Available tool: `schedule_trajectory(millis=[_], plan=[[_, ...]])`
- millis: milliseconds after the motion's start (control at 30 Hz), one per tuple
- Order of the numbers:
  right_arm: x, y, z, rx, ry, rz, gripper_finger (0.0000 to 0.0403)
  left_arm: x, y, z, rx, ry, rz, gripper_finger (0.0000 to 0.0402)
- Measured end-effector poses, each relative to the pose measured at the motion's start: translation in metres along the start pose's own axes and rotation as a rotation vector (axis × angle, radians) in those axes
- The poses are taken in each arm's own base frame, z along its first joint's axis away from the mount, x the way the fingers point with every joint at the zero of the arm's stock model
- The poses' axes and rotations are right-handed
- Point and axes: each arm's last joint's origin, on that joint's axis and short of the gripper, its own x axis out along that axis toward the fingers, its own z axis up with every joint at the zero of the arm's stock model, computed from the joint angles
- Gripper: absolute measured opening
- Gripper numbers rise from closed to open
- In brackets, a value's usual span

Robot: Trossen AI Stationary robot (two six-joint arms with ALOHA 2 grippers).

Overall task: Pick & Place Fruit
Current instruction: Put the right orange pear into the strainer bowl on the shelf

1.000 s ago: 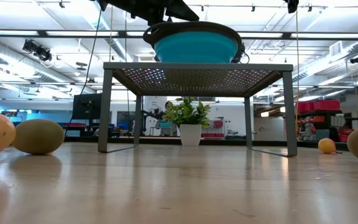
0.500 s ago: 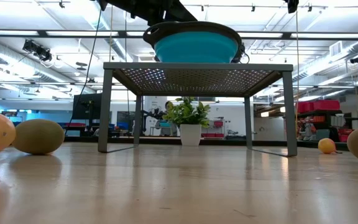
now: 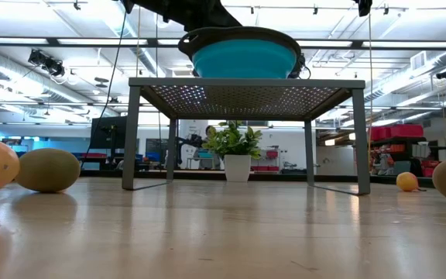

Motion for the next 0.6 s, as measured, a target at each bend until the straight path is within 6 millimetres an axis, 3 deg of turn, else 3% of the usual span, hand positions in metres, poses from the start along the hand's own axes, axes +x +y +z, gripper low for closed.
schedule_trajectory(millis=[400, 600], plan=[[0.0000, 0.0000, 0.0000, 0.000, 0.000, 0.001, 0.0000, 0.0000, -0.0005, 0.0000, 0.003, 0.001, -0.018, 0.0012], [0.0000, 0.0000, 0.0000, 0.000, 0.000, 0.001, 0.0000, 0.0000, -0.0009, 0.0000, 0.003, 0.001, -0.028, 0.0007]])
